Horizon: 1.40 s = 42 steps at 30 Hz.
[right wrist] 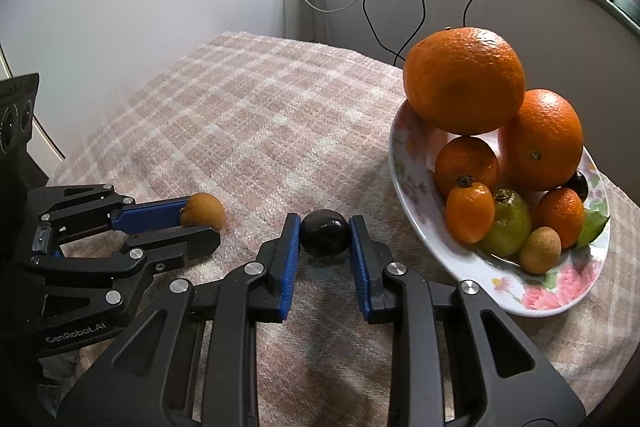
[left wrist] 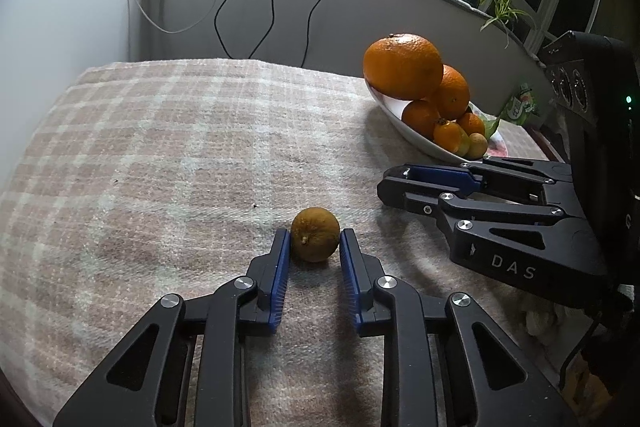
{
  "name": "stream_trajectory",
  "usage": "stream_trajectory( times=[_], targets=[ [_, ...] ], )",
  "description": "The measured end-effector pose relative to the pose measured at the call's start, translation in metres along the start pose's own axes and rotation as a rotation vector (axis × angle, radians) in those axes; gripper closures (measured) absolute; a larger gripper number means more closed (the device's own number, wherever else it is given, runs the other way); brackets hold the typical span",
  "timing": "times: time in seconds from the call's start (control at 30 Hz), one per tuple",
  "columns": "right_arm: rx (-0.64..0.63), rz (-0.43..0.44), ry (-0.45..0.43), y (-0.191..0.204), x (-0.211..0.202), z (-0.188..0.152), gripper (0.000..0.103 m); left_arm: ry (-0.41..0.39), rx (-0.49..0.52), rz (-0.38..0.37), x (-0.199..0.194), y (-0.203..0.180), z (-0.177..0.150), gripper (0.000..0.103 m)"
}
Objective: Organize fruits
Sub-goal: 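Close the left tool on the brown kiwi while the right tool grasps the dark plum, then carry the kiwi and plum over the plate with both tools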
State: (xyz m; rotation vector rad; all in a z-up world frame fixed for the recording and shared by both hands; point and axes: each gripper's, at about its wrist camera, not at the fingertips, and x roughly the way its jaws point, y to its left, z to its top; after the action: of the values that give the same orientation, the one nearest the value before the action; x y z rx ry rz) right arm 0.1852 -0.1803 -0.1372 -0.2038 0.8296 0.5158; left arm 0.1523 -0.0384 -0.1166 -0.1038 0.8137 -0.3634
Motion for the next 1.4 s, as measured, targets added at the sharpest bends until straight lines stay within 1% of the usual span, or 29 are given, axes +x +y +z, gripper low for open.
stream_trajectory(
  times=[0.2,0.37,0.5,0.67,0.8,1.03,1.4],
  targets=[
    [0.008,0.018,-0.027,-0.001,-0.013,-0.001,0.078,-0.017,0.009,0.001,-0.007,-0.004,0.0,0.08],
    [0.013,0.041,-0.054,-0.001,-0.034,-0.005,0.078,-0.038,0.008,-0.008,-0.017,-0.009,0.002,0.08],
    [0.001,0.029,-0.084,-0.005,-0.057,-0.011,0.078,-0.066,0.018,-0.022,-0.028,-0.017,0.005,0.08],
    [0.032,0.006,-0.119,-0.025,-0.084,-0.017,0.078,-0.09,0.052,-0.052,-0.034,-0.036,0.015,0.08],
    [0.061,-0.026,-0.139,-0.047,-0.1,-0.019,0.078,-0.09,0.068,-0.07,-0.028,-0.049,0.022,0.08],
    [0.115,-0.072,-0.165,-0.08,-0.115,-0.022,0.078,-0.082,0.074,-0.102,-0.012,-0.066,0.034,0.08],
    [0.175,-0.117,-0.172,-0.119,-0.108,-0.017,0.078,-0.071,0.114,-0.14,0.009,-0.102,0.046,0.08]
  ],
)
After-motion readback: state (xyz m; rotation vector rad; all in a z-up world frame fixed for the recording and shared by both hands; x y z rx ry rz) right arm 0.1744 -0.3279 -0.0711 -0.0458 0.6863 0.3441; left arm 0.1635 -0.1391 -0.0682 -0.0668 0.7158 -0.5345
